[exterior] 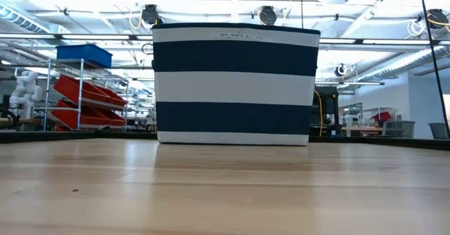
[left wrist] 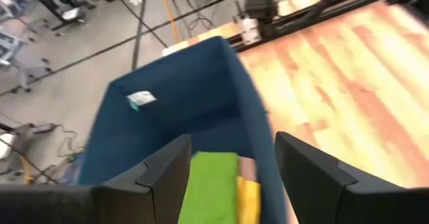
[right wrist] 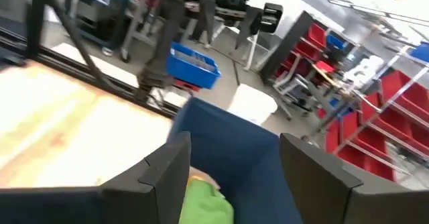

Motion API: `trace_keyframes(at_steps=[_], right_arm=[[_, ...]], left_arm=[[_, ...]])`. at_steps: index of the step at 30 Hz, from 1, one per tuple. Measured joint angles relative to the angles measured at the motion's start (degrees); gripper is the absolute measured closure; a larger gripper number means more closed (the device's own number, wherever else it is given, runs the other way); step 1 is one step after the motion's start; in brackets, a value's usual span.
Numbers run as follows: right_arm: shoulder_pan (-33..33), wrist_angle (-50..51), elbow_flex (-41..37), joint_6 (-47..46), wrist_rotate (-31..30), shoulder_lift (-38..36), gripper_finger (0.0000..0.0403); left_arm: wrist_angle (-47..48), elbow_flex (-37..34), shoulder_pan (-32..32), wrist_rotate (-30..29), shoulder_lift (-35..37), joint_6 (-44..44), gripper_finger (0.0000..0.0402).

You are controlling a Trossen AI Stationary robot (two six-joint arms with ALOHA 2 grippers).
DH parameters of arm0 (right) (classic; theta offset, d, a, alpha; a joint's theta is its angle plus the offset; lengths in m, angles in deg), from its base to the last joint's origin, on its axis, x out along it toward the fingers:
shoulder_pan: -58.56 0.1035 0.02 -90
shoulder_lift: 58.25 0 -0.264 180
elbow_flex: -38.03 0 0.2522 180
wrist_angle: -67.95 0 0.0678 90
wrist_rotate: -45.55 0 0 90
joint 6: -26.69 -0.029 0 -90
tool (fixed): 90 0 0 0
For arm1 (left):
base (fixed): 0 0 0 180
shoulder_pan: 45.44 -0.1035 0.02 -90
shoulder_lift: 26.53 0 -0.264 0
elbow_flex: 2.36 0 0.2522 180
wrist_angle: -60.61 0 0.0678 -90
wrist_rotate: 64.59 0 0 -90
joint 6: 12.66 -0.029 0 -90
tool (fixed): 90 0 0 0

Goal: Fold towel
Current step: Return to Home Position

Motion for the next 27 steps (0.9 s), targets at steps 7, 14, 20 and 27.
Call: trace_keyframes(at_steps=[7, 14, 20, 27], right_arm=[[0.0, 8.1, 0.0, -1.4, 5.5, -7.3, 0.0188], [0.0, 16.2, 0.0, -3.2, 8.3, -14.2, 0.0188], [0.0, 19.2, 0.0, -4.4, 8.2, -21.0, 0.0188], [0.0, 21.6, -0.8, -8.2, 10.0, -27.4, 0.0188]], left_arm=[[6.3, 0.0, 3.1, 0.5, 5.7, 4.0, 0.0179], [6.7, -1.8, 6.0, 0.4, 10.3, 5.3, 0.0179], [3.5, -8.9, 4.5, -1.2, 17.0, 5.7, 0.0179], [-2.0, -22.5, 4.2, -1.3, 27.1, 8.6, 0.0179]])
